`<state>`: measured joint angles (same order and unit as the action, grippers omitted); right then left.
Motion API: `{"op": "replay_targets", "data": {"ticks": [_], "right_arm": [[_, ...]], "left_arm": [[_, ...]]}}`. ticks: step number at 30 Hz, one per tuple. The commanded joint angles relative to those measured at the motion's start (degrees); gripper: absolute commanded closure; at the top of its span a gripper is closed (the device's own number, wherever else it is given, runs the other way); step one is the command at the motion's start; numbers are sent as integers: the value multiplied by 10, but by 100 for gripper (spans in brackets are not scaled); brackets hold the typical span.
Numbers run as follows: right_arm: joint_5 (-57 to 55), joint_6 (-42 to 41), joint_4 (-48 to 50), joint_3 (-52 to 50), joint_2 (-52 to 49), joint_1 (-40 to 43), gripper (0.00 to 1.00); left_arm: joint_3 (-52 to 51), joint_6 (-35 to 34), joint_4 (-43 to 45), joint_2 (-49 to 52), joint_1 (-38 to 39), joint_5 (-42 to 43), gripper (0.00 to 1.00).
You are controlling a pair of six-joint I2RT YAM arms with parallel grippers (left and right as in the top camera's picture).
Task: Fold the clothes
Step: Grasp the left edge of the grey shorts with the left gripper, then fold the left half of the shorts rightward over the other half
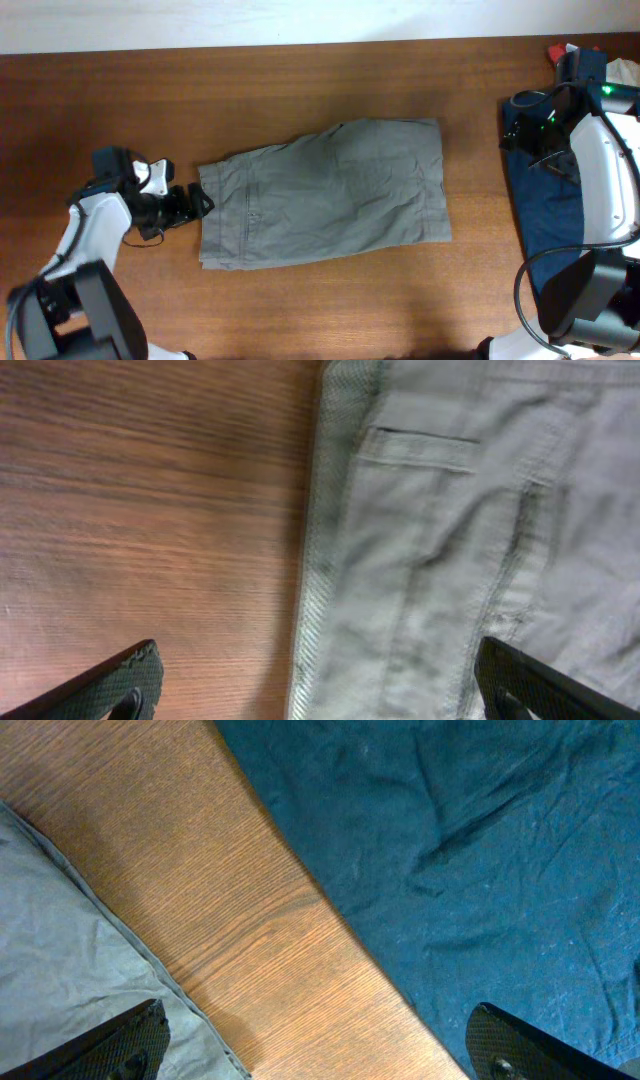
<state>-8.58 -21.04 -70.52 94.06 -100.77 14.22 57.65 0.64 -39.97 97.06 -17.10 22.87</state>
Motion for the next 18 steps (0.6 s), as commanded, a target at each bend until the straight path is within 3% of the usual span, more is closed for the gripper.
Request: {"op": "replay_targets", "data": {"ticks": [1,4,15,17,18], "right_arm": [[-9,-5,-2,3,0,3,1],[-9,-5,-2,3,0,3,2],[-9,-5,-2,3,0,3,2],[-9,-5,-2,3,0,3,1],[-9,-5,-2,3,0,3,2]], "left_arm": [[4,56,5,47,-26,67,1],[4,72,5,76,-24,119,1],[3,96,-2,182,12,153,3],[3,96,-3,190,17,153,8],[3,96,-3,191,17,153,17]]}}
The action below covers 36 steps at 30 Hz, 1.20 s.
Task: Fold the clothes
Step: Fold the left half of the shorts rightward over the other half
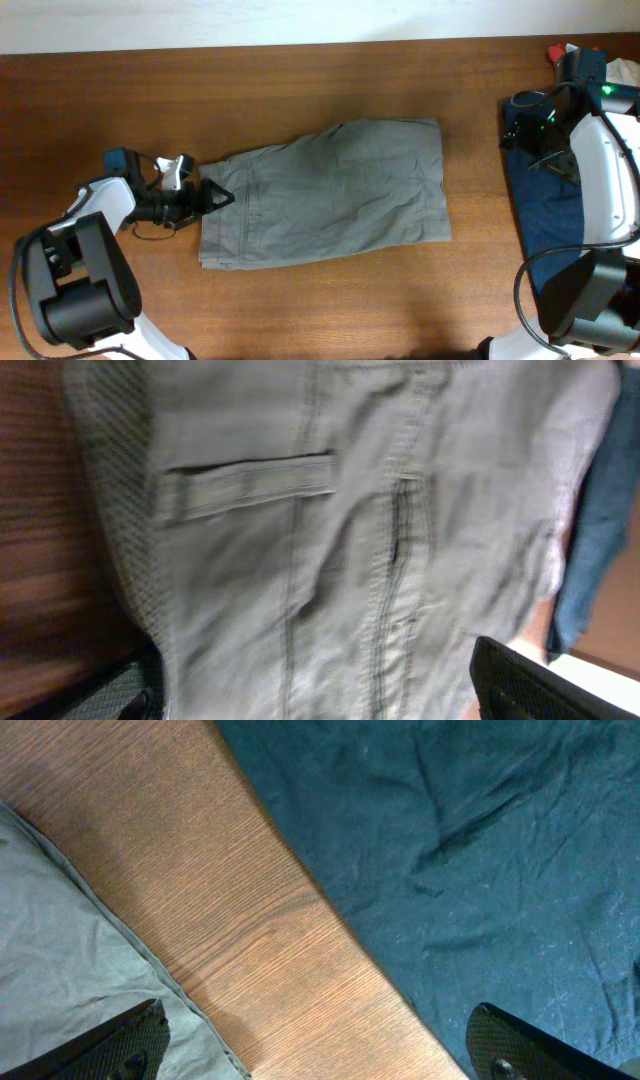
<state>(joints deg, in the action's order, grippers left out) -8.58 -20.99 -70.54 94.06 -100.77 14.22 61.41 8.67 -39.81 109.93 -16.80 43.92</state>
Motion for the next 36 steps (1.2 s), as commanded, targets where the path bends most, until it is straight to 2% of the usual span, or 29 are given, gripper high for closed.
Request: {"op": "replay_targets", "data": {"ticks": [1,3,6,8,9,11,13,20,23,25,30,36], "right_arm": [[-9,-5,-2,3,0,3,2],[-9,-5,-2,3,0,3,2],[-9,-5,-2,3,0,3,2],[-9,-5,-2,3,0,3,2],[-9,-5,-2,3,0,3,2],[-9,-5,-2,3,0,3,2],[-9,-5,-2,3,0,3,2],[-9,-5,-2,3,0,3,2],[-9,-5,-2,3,0,3,2],[-9,-5,-2,3,0,3,2],[-9,-5,-2,3,0,3,2],[-9,-5,-2,3,0,3,2]], "left_arm": [[-34,15,-3,62,14,-58,26],[-32,15,-2,62,12,-58,49],[-18,-10,-15,62,3,-93,71],[14,-46,-56,62,-8,-146,95],[33,-57,-81,62,-12,-160,99],[79,-66,-134,61,-16,-181,99],[167,-78,-220,50,-17,-198,99],[337,-78,-375,-23,6,-208,99],[410,-87,-459,-40,42,-295,99],[450,-130,-499,-46,76,-376,99],[503,-165,-525,-59,169,-393,99],[511,-170,-476,-58,294,-393,99]]}}
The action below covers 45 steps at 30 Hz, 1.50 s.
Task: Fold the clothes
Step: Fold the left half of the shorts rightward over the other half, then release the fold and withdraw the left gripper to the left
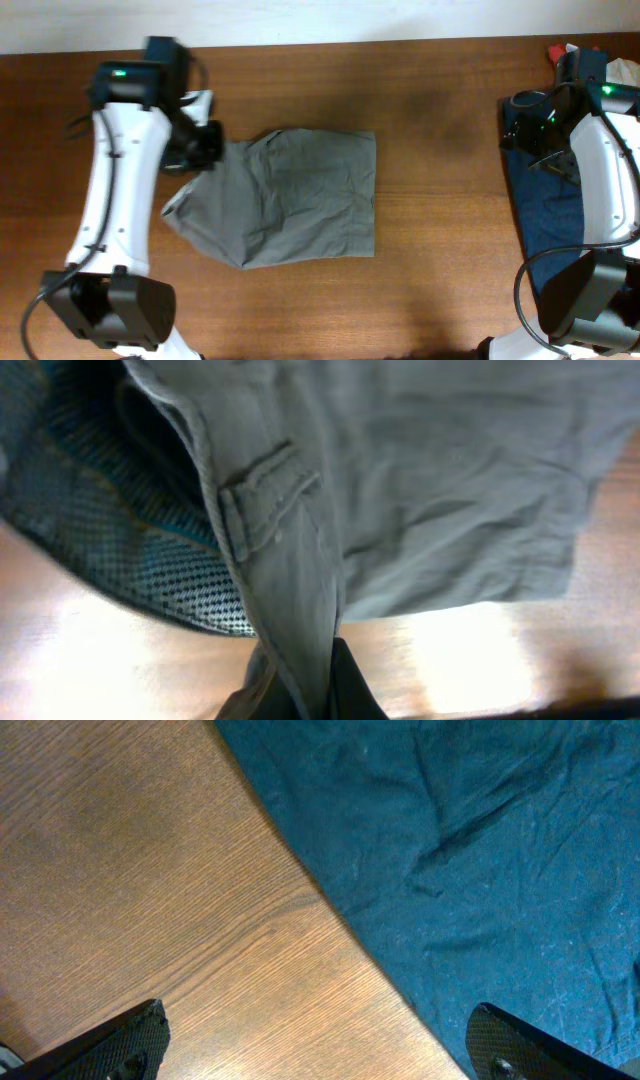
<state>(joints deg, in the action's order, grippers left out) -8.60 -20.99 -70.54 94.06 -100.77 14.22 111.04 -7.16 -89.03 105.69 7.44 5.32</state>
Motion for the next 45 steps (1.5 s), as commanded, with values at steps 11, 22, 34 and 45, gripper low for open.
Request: {"op": "replay_targets", "data": {"ticks": [11,22,34,45], "right_arm": [[-9,-5,-2,3,0,3,2],[-9,-5,-2,3,0,3,2],[-9,-5,-2,3,0,3,1],[-9,-5,-2,3,0,3,2]], "left_arm": [[-23,-12,146,36,184,41,99],[-23,-12,154,97,273,45,99],[-23,-12,242,176,285,45,30],[51,-12,176,162,284,48,1]]}}
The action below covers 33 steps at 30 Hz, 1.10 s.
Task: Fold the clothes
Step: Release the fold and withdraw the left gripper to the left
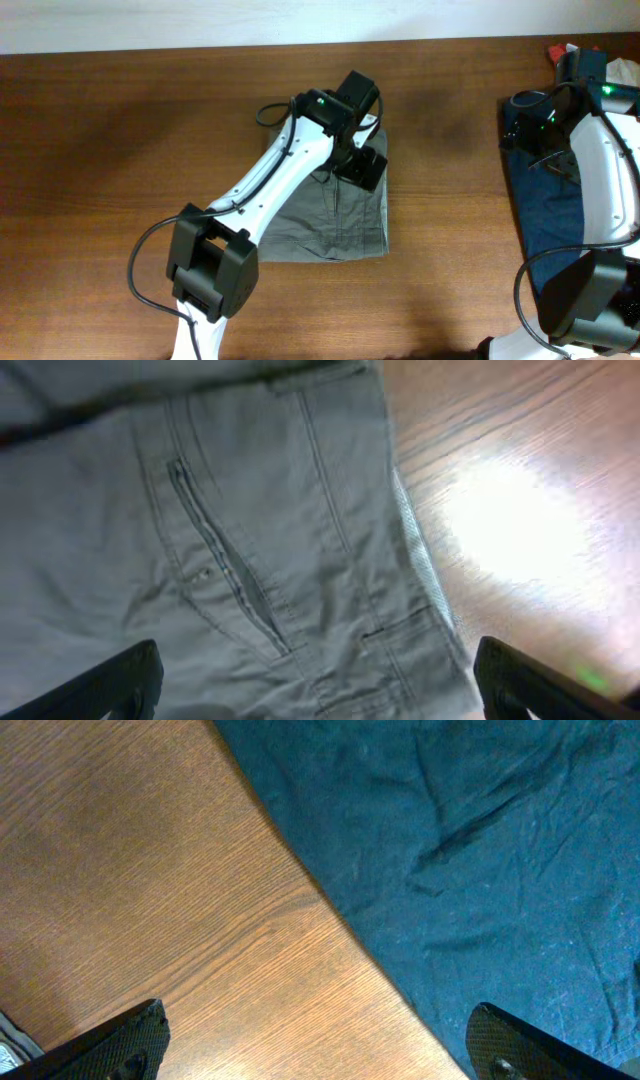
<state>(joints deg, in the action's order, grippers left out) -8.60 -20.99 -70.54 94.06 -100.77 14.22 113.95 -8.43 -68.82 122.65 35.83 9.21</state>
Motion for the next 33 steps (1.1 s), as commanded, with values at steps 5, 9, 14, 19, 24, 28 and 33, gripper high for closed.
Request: {"op": "replay_targets", "data": {"ticks": [5,9,14,19,24,28,33], "right_arm": [[-9,-5,-2,3,0,3,2],[-9,-5,-2,3,0,3,2],[-9,-5,-2,3,0,3,2],[-9,-5,-2,3,0,3,2],[-9,-5,-2,3,0,3,2],[-9,-5,-2,3,0,3,2],[-9,-5,-2,3,0,3,2]], "left_arm": [[-23,-9,-62,-6,3,21,59],[-126,-10,9,-6,22,82,99],[-257,-40,165,-6,76,155,99],[-280,-44,200,-6,107,148,95],[-205,-74,173,-22,86,146,89],[-113,-74,101,-51,43,75,58],[-50,-71,23,-79,-75,-30,1]]}}
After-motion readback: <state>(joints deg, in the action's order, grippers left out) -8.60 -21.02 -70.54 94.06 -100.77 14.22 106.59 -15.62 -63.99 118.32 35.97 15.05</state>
